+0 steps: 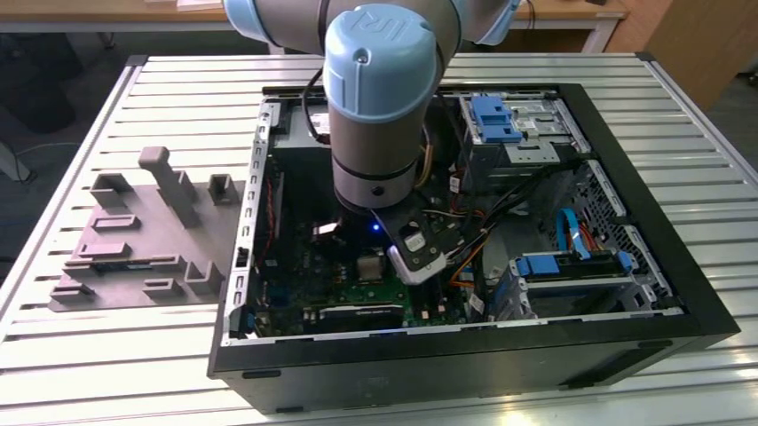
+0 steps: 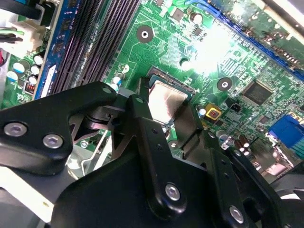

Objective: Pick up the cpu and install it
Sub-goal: 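Place the cpu into insertion slot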

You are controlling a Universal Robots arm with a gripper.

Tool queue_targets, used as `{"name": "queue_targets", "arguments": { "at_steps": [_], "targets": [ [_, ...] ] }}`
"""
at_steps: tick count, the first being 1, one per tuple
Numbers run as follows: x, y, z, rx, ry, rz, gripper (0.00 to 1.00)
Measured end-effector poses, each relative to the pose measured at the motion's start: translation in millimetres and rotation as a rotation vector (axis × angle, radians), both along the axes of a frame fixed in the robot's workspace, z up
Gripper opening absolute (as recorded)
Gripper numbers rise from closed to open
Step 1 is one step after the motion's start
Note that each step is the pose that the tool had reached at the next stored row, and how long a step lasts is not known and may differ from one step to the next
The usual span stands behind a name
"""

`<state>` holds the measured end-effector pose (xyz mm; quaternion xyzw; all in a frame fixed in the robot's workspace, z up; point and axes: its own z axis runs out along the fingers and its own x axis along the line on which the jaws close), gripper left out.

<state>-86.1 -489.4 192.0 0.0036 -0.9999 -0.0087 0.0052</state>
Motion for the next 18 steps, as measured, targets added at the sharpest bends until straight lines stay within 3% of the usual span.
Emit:
{"name": "queue_targets", "arguments": {
  "at_steps": [9, 11, 12, 18],
  "targets": [
    [0.0, -0.1, -4.4, -0.0007, 0.0005, 0.0, 0.47],
    [0.0, 0.0, -4.8, -0.0002, 0.0002, 0.0, 0.48],
    [0.0, 0.0, -4.9, -0.0003, 0.0002, 0.0, 0.54],
    [0.1, 0.1, -3.7, 0.0007, -0.0002, 0.0, 0.54]
  ]
}}
